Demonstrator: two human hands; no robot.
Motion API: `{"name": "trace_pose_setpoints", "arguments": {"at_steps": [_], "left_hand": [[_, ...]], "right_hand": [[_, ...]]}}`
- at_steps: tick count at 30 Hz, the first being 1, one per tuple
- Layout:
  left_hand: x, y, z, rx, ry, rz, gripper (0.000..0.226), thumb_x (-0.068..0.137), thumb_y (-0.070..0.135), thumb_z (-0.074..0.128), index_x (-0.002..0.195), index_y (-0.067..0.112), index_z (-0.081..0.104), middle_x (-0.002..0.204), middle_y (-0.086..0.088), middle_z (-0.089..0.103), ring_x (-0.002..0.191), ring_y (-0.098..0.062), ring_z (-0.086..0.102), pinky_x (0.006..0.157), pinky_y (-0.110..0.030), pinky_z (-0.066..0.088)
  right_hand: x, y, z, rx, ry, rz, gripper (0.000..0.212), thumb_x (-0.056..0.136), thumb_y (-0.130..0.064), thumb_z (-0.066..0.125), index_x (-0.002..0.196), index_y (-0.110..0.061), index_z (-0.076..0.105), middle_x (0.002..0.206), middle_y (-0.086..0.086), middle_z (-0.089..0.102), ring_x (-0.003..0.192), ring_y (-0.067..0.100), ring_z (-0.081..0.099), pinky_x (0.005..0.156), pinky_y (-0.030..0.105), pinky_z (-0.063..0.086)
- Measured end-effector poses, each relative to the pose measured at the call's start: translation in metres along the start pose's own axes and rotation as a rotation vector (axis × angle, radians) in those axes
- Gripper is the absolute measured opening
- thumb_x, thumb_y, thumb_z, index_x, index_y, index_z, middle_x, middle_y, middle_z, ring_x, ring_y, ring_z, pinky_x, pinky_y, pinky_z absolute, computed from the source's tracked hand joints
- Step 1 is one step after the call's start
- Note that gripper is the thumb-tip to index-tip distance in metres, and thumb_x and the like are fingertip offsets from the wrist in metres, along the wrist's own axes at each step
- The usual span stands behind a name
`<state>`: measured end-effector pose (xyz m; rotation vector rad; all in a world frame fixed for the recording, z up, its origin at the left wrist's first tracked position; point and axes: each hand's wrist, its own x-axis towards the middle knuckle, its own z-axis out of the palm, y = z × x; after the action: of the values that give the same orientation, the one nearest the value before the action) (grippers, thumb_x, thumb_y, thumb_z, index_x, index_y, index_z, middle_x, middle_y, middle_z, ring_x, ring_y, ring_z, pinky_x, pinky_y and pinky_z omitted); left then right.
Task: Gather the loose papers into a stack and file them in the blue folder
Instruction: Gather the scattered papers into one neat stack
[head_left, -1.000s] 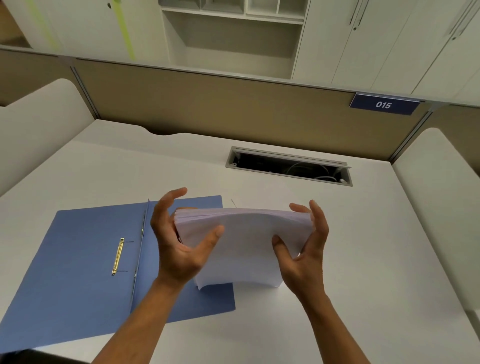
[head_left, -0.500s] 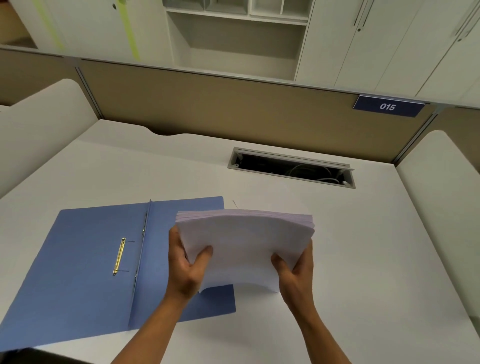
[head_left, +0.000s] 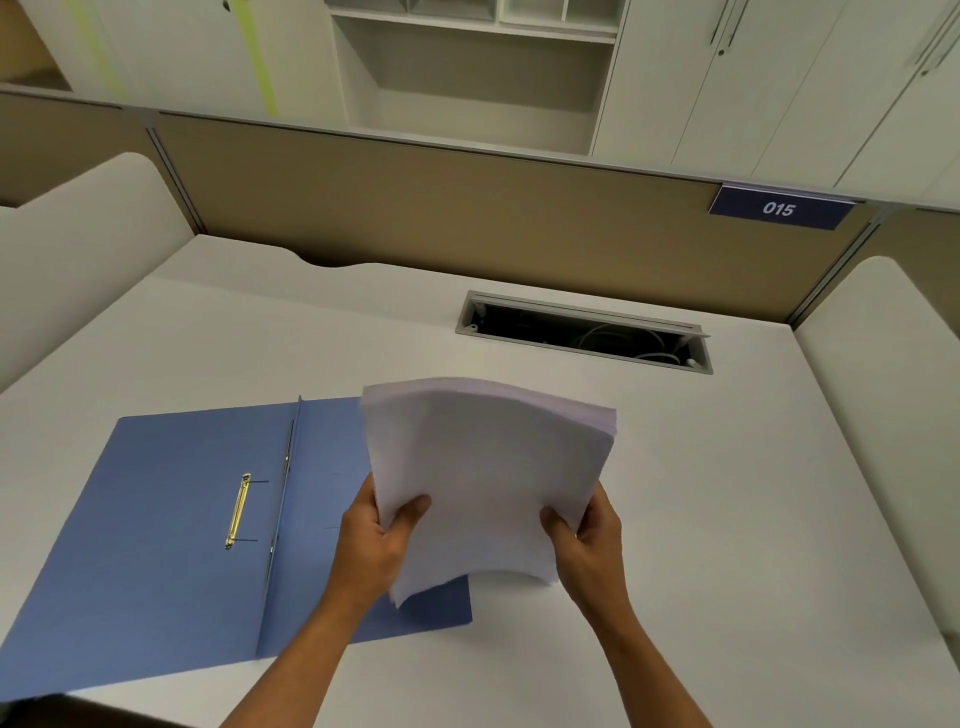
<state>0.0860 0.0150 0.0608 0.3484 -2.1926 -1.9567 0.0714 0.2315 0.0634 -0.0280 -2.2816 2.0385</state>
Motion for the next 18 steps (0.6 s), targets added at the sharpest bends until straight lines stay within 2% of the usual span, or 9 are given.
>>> {"name": "trace_pose_setpoints", "arguments": {"at_steps": [3,6,9,11,13,14,18], "left_hand": [[0.005,0.001,0.0,-0.052,-0.007,0.001,0.033,0.085,0.01,0.066,0.108,0.03,0.056,0.099,0.007,0.071,0.093,-0.004,0.067,0.077,-0.02,0.056],[0.01,-0.003,-0.002,-0.053,-0.004,-0.029,0.032,0.087,0.008,0.065,0.107,0.03,0.056,0.105,0.007,0.068,0.094,-0.002,0.067,0.079,-0.019,0.055],[0.016,-0.019,-0.008,-0.021,0.002,-0.129,0.03,0.088,0.009,0.065,0.104,0.032,0.055,0.104,0.009,0.066,0.088,0.002,0.067,0.078,-0.02,0.054],[0.019,-0.032,-0.014,-0.026,0.035,-0.227,0.03,0.088,0.009,0.065,0.112,0.024,0.056,0.106,0.006,0.065,0.091,-0.004,0.065,0.085,-0.028,0.053],[0.023,-0.045,-0.022,-0.03,0.088,-0.333,0.037,0.088,0.008,0.065,0.122,0.014,0.053,0.11,-0.001,0.064,0.094,-0.016,0.062,0.086,-0.035,0.05],[0.024,-0.052,-0.027,-0.022,0.114,-0.375,0.038,0.088,0.006,0.064,0.124,0.011,0.052,0.111,-0.004,0.063,0.094,-0.02,0.06,0.084,-0.034,0.048],[0.028,-0.072,-0.039,0.005,0.186,-0.525,0.036,0.087,0.008,0.067,0.12,0.007,0.053,0.11,-0.01,0.062,0.09,-0.025,0.059,0.071,-0.032,0.048]], "right_hand": [[0.008,-0.005,-0.003,-0.028,-0.05,0.004,0.037,0.079,-0.011,0.058,0.106,-0.036,0.055,0.1,-0.011,0.066,0.092,0.011,0.065,0.073,0.025,0.058],[0.016,-0.005,-0.002,-0.083,-0.124,0.059,0.039,0.082,-0.003,0.058,0.109,-0.032,0.052,0.105,-0.01,0.064,0.092,0.01,0.065,0.071,0.027,0.057],[0.023,0.012,-0.001,-0.172,-0.148,0.128,0.042,0.089,-0.01,0.059,0.124,-0.03,0.046,0.109,-0.009,0.061,0.095,0.01,0.063,0.075,0.025,0.054],[0.024,0.031,-0.005,-0.276,-0.066,0.119,0.04,0.09,-0.015,0.061,0.123,-0.033,0.048,0.103,-0.003,0.062,0.095,0.011,0.061,0.077,0.026,0.05],[0.022,0.056,-0.015,-0.519,0.022,0.084,0.039,0.09,-0.02,0.062,0.127,-0.027,0.051,0.113,0.0,0.062,0.108,0.016,0.057,0.088,0.032,0.048],[0.02,0.068,-0.02,-0.661,0.038,0.064,0.042,0.09,-0.023,0.062,0.131,-0.022,0.051,0.123,0.002,0.06,0.117,0.02,0.053,0.097,0.035,0.045],[0.018,0.101,-0.036,-1.022,-0.085,0.04,0.069,0.09,-0.051,0.051,0.145,-0.013,0.037,0.151,0.008,0.04,0.142,0.024,0.031,0.116,0.04,0.024]]}}
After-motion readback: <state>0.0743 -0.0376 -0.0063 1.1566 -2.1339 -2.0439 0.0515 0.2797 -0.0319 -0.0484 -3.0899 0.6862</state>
